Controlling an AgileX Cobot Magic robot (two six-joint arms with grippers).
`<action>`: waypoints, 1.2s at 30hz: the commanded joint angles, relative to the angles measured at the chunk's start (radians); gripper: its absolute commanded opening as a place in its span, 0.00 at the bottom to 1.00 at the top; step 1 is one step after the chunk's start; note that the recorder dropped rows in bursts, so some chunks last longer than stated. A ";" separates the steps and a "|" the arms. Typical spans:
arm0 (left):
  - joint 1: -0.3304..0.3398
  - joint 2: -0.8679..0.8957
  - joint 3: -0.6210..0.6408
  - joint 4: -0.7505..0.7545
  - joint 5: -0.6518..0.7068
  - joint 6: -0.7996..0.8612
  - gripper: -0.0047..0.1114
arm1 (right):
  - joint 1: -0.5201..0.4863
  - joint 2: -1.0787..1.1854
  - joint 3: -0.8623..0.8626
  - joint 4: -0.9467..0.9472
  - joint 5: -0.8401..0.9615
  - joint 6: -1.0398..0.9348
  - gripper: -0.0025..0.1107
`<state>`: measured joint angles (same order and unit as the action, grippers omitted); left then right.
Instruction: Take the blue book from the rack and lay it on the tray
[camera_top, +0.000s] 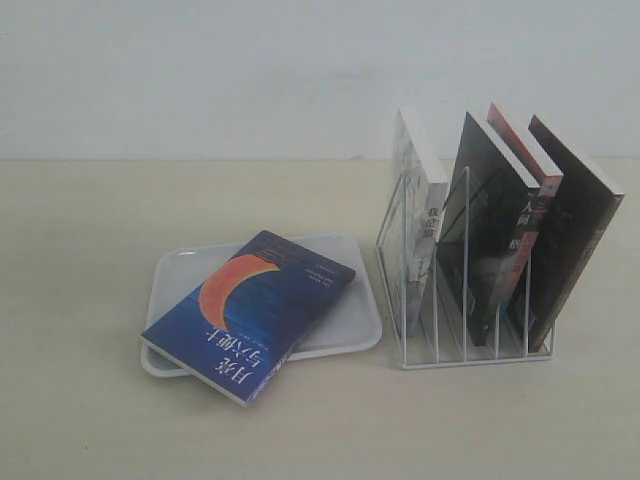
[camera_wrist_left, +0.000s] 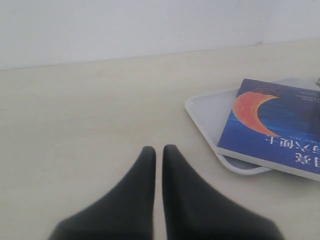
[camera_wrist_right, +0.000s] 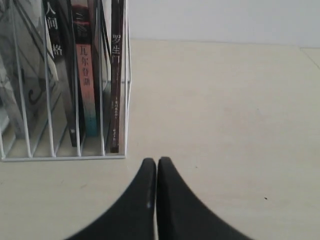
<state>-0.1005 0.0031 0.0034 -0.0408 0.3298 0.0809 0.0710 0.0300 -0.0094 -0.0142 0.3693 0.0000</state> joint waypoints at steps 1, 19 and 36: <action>0.000 -0.003 -0.003 0.001 -0.015 -0.007 0.08 | -0.002 -0.030 0.009 0.014 -0.046 -0.006 0.02; 0.000 -0.003 -0.003 0.001 -0.015 -0.007 0.08 | -0.044 -0.030 0.009 0.001 -0.032 -0.008 0.02; 0.000 -0.003 -0.003 0.001 -0.015 -0.007 0.08 | -0.050 -0.030 0.009 0.003 -0.030 0.000 0.02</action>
<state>-0.1005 0.0031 0.0034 -0.0408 0.3298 0.0809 0.0202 0.0049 -0.0049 -0.0091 0.3440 0.0000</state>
